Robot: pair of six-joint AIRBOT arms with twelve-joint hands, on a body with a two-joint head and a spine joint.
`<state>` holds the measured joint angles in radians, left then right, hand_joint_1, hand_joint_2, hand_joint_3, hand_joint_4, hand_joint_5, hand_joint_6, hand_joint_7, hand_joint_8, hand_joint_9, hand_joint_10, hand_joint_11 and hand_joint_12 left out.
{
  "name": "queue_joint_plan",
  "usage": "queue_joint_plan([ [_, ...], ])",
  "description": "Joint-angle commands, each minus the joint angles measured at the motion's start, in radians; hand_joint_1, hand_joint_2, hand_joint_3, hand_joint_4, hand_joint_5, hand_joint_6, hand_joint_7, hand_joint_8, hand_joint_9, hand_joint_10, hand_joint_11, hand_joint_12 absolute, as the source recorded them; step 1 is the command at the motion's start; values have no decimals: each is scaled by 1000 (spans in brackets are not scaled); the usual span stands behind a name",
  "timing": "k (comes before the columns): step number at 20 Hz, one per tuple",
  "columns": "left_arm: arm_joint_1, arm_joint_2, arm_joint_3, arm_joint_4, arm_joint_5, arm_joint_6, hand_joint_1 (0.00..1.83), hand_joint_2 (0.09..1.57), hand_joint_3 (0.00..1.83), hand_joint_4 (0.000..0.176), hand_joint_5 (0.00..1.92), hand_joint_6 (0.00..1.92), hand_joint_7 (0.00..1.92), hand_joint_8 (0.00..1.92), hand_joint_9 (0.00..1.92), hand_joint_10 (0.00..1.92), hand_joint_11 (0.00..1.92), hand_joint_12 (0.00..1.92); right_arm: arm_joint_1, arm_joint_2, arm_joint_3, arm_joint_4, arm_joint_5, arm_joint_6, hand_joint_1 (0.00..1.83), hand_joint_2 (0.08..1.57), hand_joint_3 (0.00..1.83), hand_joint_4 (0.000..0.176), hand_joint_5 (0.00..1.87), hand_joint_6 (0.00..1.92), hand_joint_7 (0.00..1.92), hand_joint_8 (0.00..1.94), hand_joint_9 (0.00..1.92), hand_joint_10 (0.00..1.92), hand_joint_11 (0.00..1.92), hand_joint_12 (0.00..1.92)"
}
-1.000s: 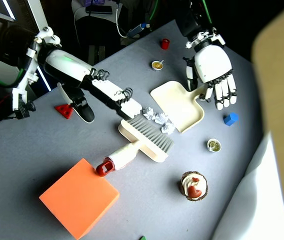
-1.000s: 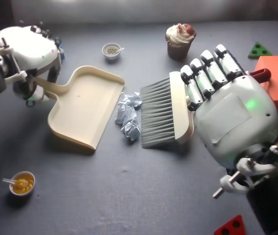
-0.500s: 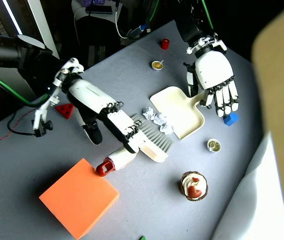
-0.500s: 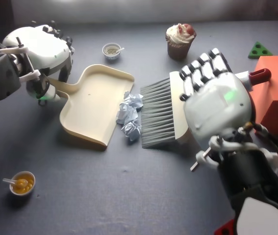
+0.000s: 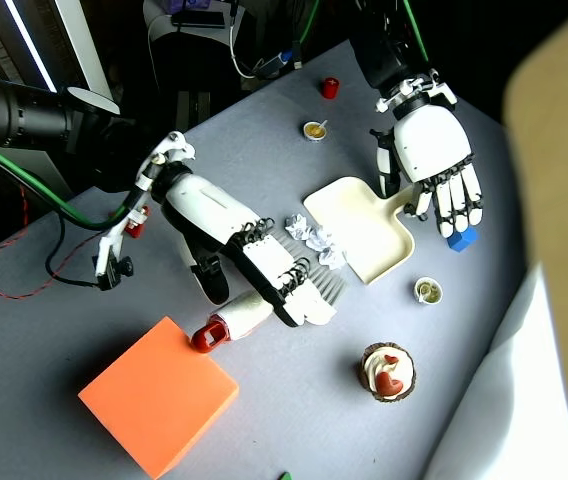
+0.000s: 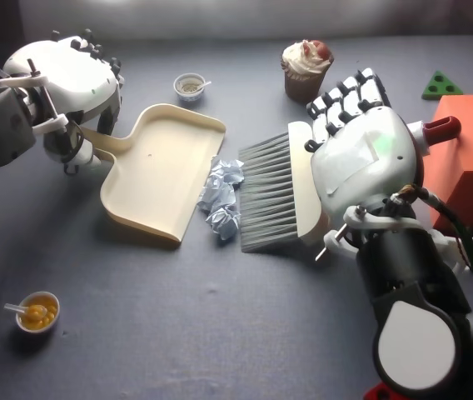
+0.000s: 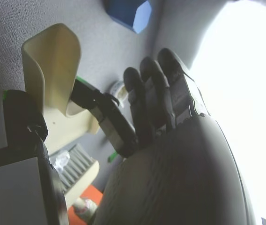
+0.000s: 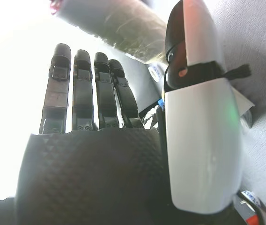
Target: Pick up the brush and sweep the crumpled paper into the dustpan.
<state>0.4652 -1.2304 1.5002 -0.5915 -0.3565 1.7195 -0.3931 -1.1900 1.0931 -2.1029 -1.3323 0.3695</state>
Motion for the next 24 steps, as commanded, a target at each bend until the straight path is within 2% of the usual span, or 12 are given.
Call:
queue_joint_plan([
  [1, -16, 2, 8, 17, -116, 3, 1123, 1068, 0, 0, 1096, 789, 405, 0, 307, 0, 73, 432, 8, -1, 14, -78, -79, -5, 1126, 992, 0, 0, 155, 2, 203, 6, 233, 7, 289, 43],
  [12, -46, -11, 23, 44, -82, 3, 1145, 1061, 0, 0, 1113, 755, 379, 0, 288, 0, 55, 457, 18, -63, 162, -59, -49, 22, 1131, 992, 1, 0, 252, 16, 289, 13, 294, 9, 331, 51],
  [14, -43, -11, 21, 43, -82, 3, 1154, 1063, 1, 0, 1108, 763, 398, 5, 303, 4, 61, 465, 23, -64, 173, -53, -42, 26, 1092, 986, 0, 0, 405, 13, 449, 11, 430, 14, 403, 70],
  [16, -40, -12, 21, 40, -84, 3, 1138, 1076, 0, 0, 1078, 815, 390, 0, 296, 1, 40, 512, 28, -63, 176, -53, -38, 28, 1074, 985, 0, 0, 636, 11, 710, 14, 725, 25, 589, 133],
  [17, -40, -12, 21, 40, -84, 3, 1132, 1073, 0, 0, 1084, 808, 399, 2, 302, 2, 42, 522, 31, -61, 175, -55, -37, 28, 1056, 1004, 4, 0, 786, 25, 899, 7, 903, 42, 618, 333],
  [18, -40, -12, 21, 39, -86, 3, 1153, 1063, 0, 0, 1108, 765, 411, 2, 311, 2, 59, 519, 34, -59, 174, -58, -37, 29, 1033, 1000, 1, 0, 930, 4, 1031, 30, 995, 95, 516, 786],
  [19, -40, -12, 21, 39, -86, 3, 1161, 1063, 0, 0, 1107, 764, 400, 1, 297, 1, 28, 504, 35, -57, 173, -62, -37, 30, 1102, 1036, 4, 0, 1094, 568, 898, 788, 787, 1027, 482, 1406],
  [20, -40, -12, 21, 39, -87, 3, 1161, 1063, 0, 0, 1106, 765, 393, 0, 292, 0, 13, 497, 37, -56, 172, -64, -37, 30, 1111, 1051, 2, 0, 1102, 742, 717, 1479, 584, 1717, 454, 1818],
  [21, -40, -12, 20, 39, -87, 3, 1147, 1070, 2, 0, 1091, 792, 398, 1, 295, 1, 13, 500, 38, -53, 173, -65, -37, 31, 1093, 1042, 2, 0, 907, 1371, 708, 1849, 649, 1880, 534, 1900],
  [22, -40, -12, 20, 38, -89, 3, 1147, 1070, 2, 0, 1091, 792, 398, 1, 295, 1, 13, 500, 40, -51, 173, -67, -37, 32, 1093, 1042, 2, 0, 907, 1371, 708, 1849, 649, 1880, 534, 1900],
  [23, -41, -11, 19, 38, -91, 3, 1143, 1074, 1, 0, 1080, 811, 400, 1, 296, 0, 11, 503, 42, -49, 173, -69, -37, 34, 1088, 1040, 1, 0, 826, 1593, 710, 1923, 669, 1913, 555, 1917],
  [24, -43, -11, 20, 38, -92, 3, 1143, 1074, 1, 0, 1080, 811, 400, 1, 296, 0, 11, 503, 43, -47, 174, -74, -37, 37, 1088, 1040, 1, 0, 826, 1593, 710, 1923, 669, 1913, 555, 1917],
])
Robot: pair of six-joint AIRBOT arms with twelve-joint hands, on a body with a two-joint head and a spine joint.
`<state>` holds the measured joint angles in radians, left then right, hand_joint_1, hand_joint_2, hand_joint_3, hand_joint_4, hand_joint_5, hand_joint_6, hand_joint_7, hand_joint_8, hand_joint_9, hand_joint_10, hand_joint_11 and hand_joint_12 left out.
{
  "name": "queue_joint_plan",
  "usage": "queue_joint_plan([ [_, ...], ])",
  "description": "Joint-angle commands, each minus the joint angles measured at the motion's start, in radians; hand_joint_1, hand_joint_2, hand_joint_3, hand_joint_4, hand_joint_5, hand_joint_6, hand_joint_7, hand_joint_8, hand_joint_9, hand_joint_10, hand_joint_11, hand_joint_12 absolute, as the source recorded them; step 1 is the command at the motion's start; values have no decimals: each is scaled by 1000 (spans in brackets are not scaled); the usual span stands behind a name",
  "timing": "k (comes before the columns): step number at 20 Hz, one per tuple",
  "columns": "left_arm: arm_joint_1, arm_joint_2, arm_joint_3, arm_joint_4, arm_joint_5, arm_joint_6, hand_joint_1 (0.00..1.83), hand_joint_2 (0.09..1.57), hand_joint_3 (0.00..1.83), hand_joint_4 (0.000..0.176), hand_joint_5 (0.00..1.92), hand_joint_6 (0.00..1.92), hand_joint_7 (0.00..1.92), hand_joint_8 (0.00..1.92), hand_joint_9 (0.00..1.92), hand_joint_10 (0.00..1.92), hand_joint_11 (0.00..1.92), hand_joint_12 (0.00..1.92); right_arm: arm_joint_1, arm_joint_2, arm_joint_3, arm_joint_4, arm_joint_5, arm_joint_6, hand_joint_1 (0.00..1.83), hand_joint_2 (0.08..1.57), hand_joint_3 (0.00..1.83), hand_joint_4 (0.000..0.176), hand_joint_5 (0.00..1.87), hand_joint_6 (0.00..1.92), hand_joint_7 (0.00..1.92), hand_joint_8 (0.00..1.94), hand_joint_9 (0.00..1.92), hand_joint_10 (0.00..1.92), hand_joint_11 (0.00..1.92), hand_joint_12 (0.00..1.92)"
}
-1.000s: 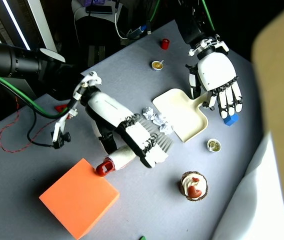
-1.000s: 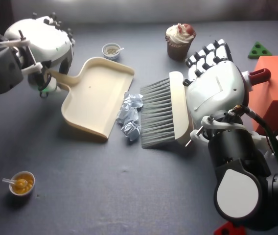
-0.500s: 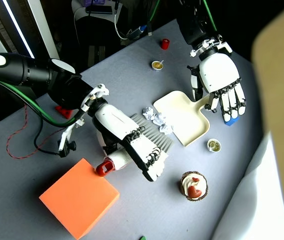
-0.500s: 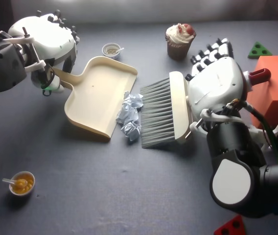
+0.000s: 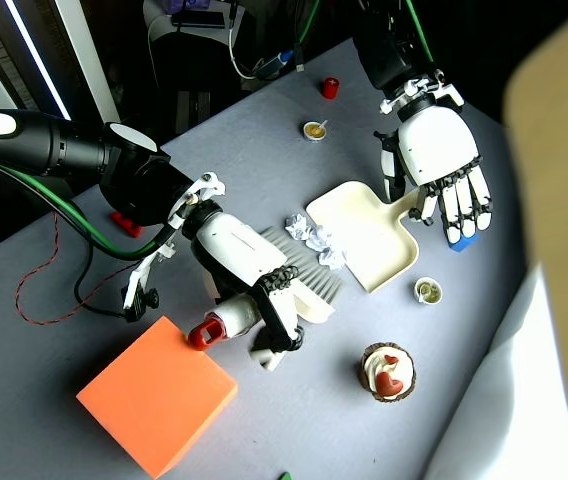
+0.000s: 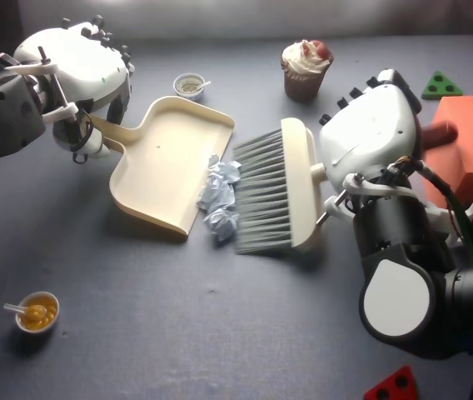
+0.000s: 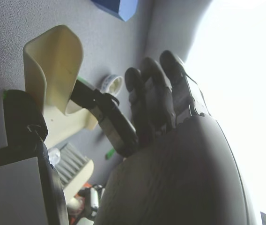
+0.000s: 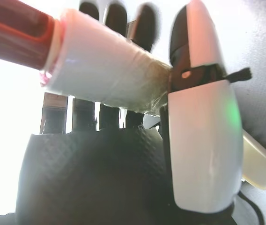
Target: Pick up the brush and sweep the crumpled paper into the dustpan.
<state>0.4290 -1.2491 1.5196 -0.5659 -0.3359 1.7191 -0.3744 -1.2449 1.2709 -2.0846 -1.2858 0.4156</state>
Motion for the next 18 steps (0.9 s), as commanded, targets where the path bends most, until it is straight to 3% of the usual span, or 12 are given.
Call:
queue_joint_plan([
  [1, -8, 7, 2, 12, -113, 3, 1137, 1086, 2, 0, 1052, 857, 377, 0, 272, 0, 1, 443, 25, 11, -2, -98, -83, -7, 1133, 1088, 10, 0, 860, 1855, 976, 1937, 1013, 1919, 1019, 1920],
  [2, -10, 7, 2, 12, -113, 3, 1147, 1084, 0, 0, 1060, 845, 386, 3, 291, 5, 28, 455, 25, 13, -1, -99, -83, -5, 1201, 1096, 4, 31, 944, 1908, 1164, 1940, 1228, 1921, 1230, 1921],
  [3, -13, 7, 3, 12, -113, 3, 1149, 1083, 0, 0, 1062, 841, 394, 5, 296, 6, 34, 458, 25, 15, -1, -99, -83, -5, 1208, 1100, 0, 91, 990, 1918, 1226, 1941, 1282, 1921, 1261, 1921],
  [4, -14, 7, 4, 13, -113, 3, 1151, 1078, 1, 0, 1071, 825, 402, 1, 309, 2, 51, 474, 25, 20, -3, -99, -80, -5, 1200, 1101, 1, 119, 1042, 1921, 1271, 1941, 1301, 1921, 1234, 1921],
  [13, -19, 7, 7, 11, -119, 3, 1152, 1068, 0, 0, 1096, 784, 402, 3, 309, 4, 49, 451, 55, 119, -67, -93, 19, -37, 1294, 1149, 0, 175, 1008, 1921, 1199, 1941, 1278, 1921, 1212, 1921],
  [18, -22, 12, 3, 13, -111, 3, 1140, 1071, 0, 0, 1088, 798, 394, 3, 335, 3, 71, 548, 140, 193, -126, -91, 179, -133, 1316, 1153, 1, 176, 1043, 1921, 1226, 1941, 1309, 1921, 1242, 1921],
])
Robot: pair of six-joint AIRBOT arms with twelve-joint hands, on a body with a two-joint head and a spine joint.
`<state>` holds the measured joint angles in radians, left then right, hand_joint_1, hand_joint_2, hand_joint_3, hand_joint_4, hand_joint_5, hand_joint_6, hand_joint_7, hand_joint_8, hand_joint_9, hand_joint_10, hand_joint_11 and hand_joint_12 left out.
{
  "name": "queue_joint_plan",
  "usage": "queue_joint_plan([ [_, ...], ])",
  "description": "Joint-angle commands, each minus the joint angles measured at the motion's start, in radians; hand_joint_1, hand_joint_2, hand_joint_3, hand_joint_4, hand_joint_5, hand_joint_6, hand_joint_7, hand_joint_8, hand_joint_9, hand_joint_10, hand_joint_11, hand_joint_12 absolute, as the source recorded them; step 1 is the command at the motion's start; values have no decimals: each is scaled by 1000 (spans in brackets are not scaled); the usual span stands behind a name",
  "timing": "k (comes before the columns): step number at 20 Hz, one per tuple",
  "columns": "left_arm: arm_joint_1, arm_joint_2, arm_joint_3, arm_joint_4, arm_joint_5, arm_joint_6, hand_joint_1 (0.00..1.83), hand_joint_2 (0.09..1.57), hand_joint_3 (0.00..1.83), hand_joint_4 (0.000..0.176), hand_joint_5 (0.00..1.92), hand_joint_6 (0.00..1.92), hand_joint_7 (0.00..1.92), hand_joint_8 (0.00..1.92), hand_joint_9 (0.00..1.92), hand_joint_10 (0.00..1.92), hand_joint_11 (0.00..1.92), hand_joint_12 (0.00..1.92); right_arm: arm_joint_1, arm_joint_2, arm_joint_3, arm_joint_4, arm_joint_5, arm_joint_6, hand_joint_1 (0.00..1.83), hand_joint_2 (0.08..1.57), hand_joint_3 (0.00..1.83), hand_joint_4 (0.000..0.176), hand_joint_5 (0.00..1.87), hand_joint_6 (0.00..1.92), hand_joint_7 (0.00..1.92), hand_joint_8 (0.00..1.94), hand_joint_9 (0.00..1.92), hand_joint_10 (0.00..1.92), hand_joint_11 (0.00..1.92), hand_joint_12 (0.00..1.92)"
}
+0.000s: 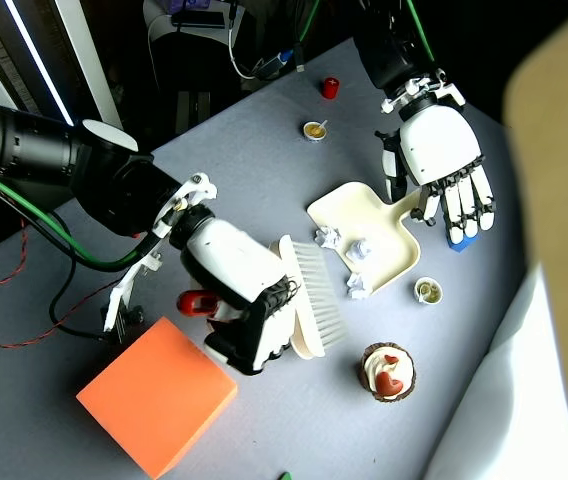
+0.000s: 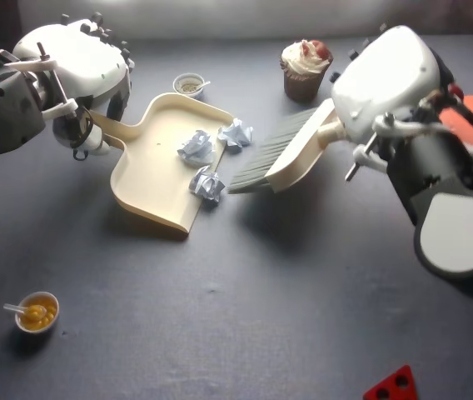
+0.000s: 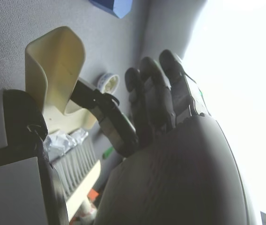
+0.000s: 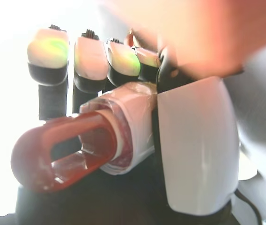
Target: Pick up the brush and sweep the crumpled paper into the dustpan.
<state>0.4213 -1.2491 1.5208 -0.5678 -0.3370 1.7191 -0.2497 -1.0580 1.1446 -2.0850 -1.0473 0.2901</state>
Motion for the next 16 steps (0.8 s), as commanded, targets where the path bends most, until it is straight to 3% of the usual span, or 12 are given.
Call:
queue_joint_plan([
  [1, -14, 12, 0, 15, -110, 3, 1130, 1070, 0, 0, 1089, 798, 397, 3, 344, 4, 66, 561, 36, 17, -16, -87, -43, -39, 1306, 1155, 1, 176, 1035, 1921, 1212, 1941, 1284, 1921, 1217, 1921],
  [5, -14, 13, 0, 13, -109, 3, 1134, 1063, 0, 0, 1105, 771, 409, 0, 333, 1, 35, 645, 126, 42, -86, -65, 2, -226, 1296, 1147, 0, 176, 1058, 1921, 1243, 1941, 1305, 1921, 1236, 1921],
  [6, -13, 14, 0, 13, -110, 3, 1132, 1068, 1, 0, 1092, 793, 402, 3, 330, 0, 31, 641, 146, 45, -106, -49, 24, -315, 1306, 1141, 0, 176, 1070, 1921, 1237, 1941, 1291, 1921, 1221, 1921],
  [10, -13, 14, 3, 13, -111, 4, 1130, 1066, 0, 0, 1099, 783, 417, 0, 348, 2, 67, 625, 163, 45, -164, -37, 17, -522, 1310, 1149, 1, 176, 1064, 1921, 1225, 1941, 1281, 1921, 1219, 1921],
  [16, -13, -5, 21, 18, -119, 4, 1126, 1059, 0, 0, 1116, 754, 417, 2, 317, 2, 13, 599, 161, -22, -127, 47, -70, -800, 1376, 1162, 1, 176, 1074, 1921, 1199, 1941, 1253, 1921, 1218, 1921],
])
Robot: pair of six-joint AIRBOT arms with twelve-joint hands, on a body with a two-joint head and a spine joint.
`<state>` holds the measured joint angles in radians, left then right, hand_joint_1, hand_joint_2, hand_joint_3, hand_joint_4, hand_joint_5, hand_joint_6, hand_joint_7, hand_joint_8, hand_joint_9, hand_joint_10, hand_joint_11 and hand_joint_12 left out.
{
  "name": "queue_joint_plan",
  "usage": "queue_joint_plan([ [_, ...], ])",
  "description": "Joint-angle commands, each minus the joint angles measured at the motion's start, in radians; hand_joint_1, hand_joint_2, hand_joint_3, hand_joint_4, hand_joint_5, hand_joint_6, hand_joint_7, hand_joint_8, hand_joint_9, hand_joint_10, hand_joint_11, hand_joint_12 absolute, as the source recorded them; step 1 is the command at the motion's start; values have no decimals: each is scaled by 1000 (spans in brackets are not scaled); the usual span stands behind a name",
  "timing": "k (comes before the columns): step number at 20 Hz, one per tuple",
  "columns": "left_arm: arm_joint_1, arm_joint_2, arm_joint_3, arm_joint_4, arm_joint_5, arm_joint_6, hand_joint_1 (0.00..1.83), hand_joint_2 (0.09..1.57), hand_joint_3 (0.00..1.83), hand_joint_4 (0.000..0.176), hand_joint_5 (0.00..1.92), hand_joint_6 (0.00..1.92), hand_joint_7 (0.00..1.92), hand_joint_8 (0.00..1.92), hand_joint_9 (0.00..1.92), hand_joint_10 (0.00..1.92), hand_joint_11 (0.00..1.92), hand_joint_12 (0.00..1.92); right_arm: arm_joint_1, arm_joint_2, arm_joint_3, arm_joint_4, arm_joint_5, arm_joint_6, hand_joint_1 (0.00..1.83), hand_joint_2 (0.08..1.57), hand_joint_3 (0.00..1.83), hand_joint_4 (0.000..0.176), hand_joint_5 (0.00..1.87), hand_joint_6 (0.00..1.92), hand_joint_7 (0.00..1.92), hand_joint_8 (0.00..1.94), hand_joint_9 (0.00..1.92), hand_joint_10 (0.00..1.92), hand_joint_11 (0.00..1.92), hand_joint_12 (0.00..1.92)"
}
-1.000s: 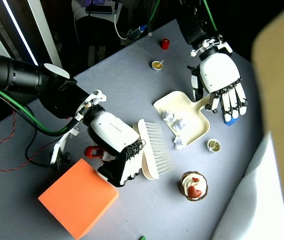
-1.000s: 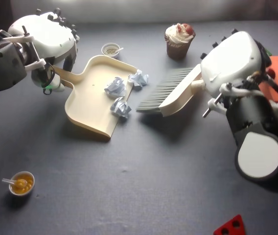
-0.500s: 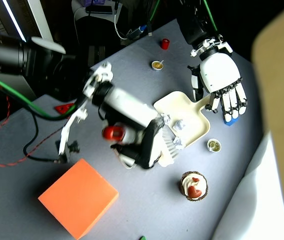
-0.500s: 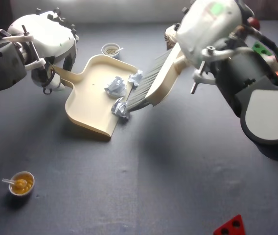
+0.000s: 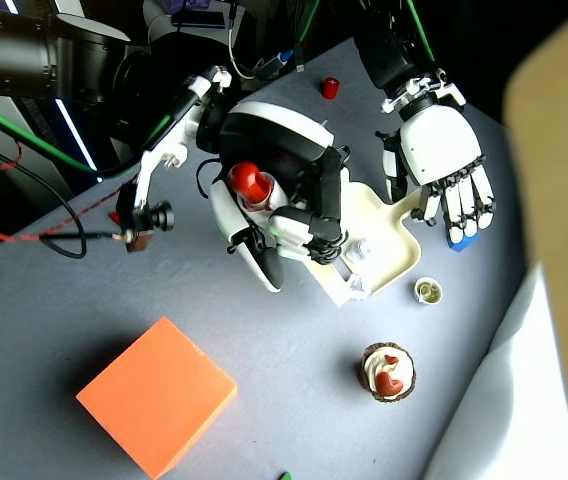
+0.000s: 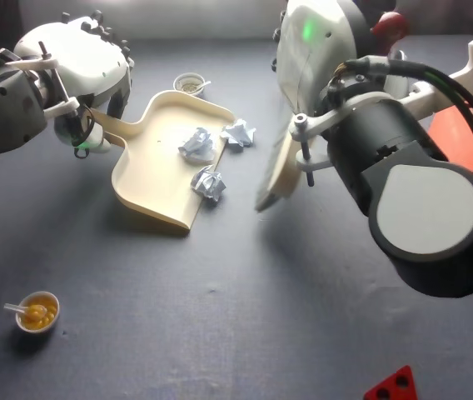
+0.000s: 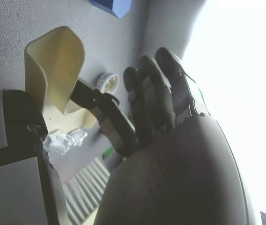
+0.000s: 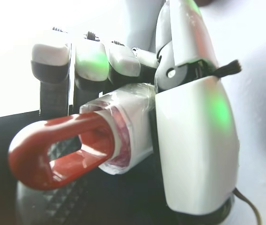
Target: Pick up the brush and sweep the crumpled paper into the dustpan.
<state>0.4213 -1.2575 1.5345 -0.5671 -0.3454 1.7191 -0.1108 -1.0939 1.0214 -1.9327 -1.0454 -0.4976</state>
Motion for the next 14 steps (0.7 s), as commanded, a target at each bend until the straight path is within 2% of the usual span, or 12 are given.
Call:
queue_joint_plan([
  [1, -13, 0, 11, 19, -111, 4, 1140, 1058, 0, 0, 1116, 753, 432, 6, 339, 8, 38, 626, 15, 3, 7, -98, -73, -45, 1386, 1163, 1, 176, 1068, 1921, 1174, 1941, 1223, 1921, 1214, 1921],
  [4, -13, -6, 16, 22, -114, 4, 1135, 1054, 0, 0, 1127, 735, 438, 5, 345, 6, 38, 630, -2, -22, 27, -104, -83, -67, 1426, 1167, 0, 176, 1060, 1921, 1183, 1941, 1229, 1921, 1213, 1921],
  [9, -13, -8, 19, 24, -119, 4, 1111, 1067, 1, 3, 1093, 793, 407, 0, 306, 0, 0, 631, -7, -47, 46, -132, -21, -67, 1448, 1175, 2, 176, 1054, 1921, 1174, 1941, 1236, 1921, 1223, 1921],
  [14, -13, -8, 22, 27, -117, 4, 1136, 1057, 0, 0, 1119, 748, 420, 2, 342, 4, 55, 622, 29, -86, 106, -43, 53, -63, 1383, 1171, 0, 176, 1055, 1921, 1211, 1941, 1259, 1921, 1182, 1921],
])
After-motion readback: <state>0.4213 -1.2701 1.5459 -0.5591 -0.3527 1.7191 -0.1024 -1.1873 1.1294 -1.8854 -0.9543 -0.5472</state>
